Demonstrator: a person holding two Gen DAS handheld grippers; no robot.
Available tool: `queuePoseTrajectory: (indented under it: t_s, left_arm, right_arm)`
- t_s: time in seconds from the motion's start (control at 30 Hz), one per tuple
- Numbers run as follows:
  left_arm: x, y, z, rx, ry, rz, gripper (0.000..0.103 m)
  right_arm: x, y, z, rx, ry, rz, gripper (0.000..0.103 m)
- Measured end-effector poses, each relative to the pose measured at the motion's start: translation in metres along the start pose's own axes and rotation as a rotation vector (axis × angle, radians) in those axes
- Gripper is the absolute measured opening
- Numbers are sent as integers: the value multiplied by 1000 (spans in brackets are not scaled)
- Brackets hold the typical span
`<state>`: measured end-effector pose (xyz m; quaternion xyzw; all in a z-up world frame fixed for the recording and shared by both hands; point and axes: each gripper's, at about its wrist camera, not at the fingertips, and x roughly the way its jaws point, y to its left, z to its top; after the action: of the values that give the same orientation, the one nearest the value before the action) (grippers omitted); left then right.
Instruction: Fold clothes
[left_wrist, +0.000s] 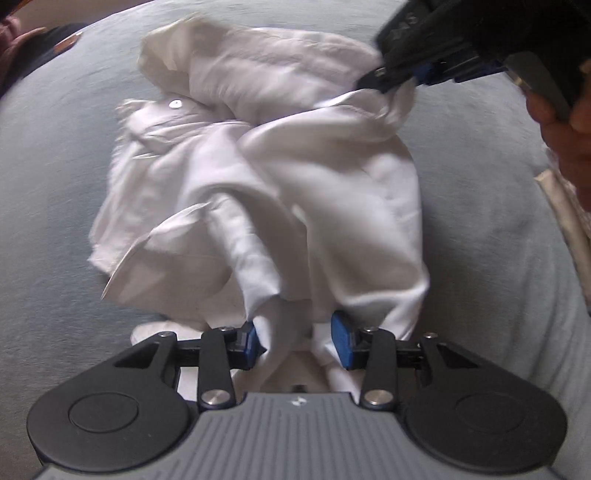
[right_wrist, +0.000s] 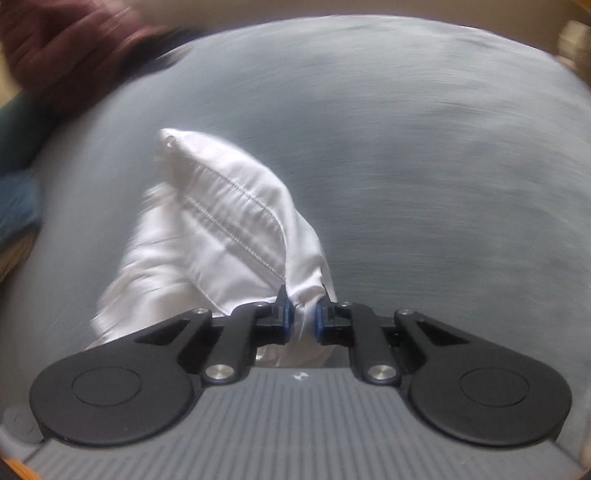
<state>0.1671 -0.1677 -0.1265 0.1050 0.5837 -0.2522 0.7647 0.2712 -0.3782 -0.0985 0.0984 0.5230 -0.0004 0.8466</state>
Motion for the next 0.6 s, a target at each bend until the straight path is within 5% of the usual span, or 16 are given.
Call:
queuePoseTrajectory:
  t_s: [0.13,0.33,0.47,0.6]
  left_arm:
    - [-17,1,2,1,-20,-35,41]
    - [-55,37,30,-28,-132,-67,42]
    - [-62,52,66,31,-220,12,44]
    - [-28,36,110,140,-275,80,44]
  right_arm:
    - [1,-62,-3,191,-19,-89,9]
    - [19,-131,-26,613,-68,-53,16]
    - [0,-134,-47,668,-159,-76,25]
    - [-11,-127,-55,612,-202,-76,39]
